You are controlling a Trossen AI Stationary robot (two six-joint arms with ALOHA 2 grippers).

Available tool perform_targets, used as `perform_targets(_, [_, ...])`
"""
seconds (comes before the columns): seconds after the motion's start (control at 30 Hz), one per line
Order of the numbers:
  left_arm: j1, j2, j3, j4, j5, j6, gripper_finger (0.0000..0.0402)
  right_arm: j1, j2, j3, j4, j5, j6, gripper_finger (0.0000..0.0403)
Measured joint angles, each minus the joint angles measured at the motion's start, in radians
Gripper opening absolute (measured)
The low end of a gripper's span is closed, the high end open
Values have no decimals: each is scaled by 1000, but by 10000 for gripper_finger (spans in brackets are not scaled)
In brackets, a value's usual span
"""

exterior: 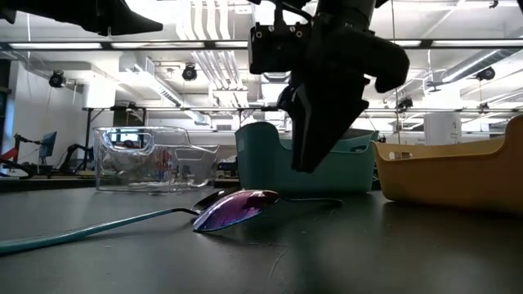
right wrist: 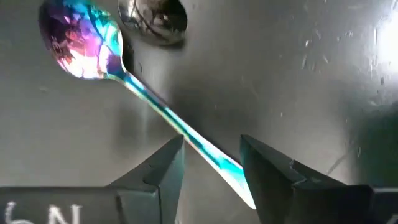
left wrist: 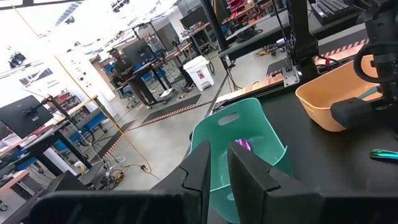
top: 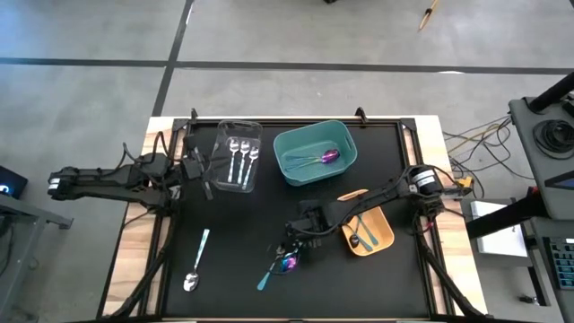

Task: Sort silverware by color (type)
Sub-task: Put the purple spoon into the green bin

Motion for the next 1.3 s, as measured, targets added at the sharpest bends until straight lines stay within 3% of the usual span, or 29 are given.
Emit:
perform_targets(0.23, [0, 0, 0, 0, 0, 0, 38, 9, 13, -1, 18, -11, -8, 173])
perform_targets(0.4, [0, 2, 0, 1, 0, 5, 38, 15, 16, -1, 71, -83, -71, 173])
perform_targets(0.9, [0, 4, 0, 9, 0, 5, 38, 19, 111, 0, 172, -133, -138, 172])
perform_targets(1.3, [0, 7, 0, 15, 1, 5, 38, 19, 138, 3, 177, -133, -184, 113])
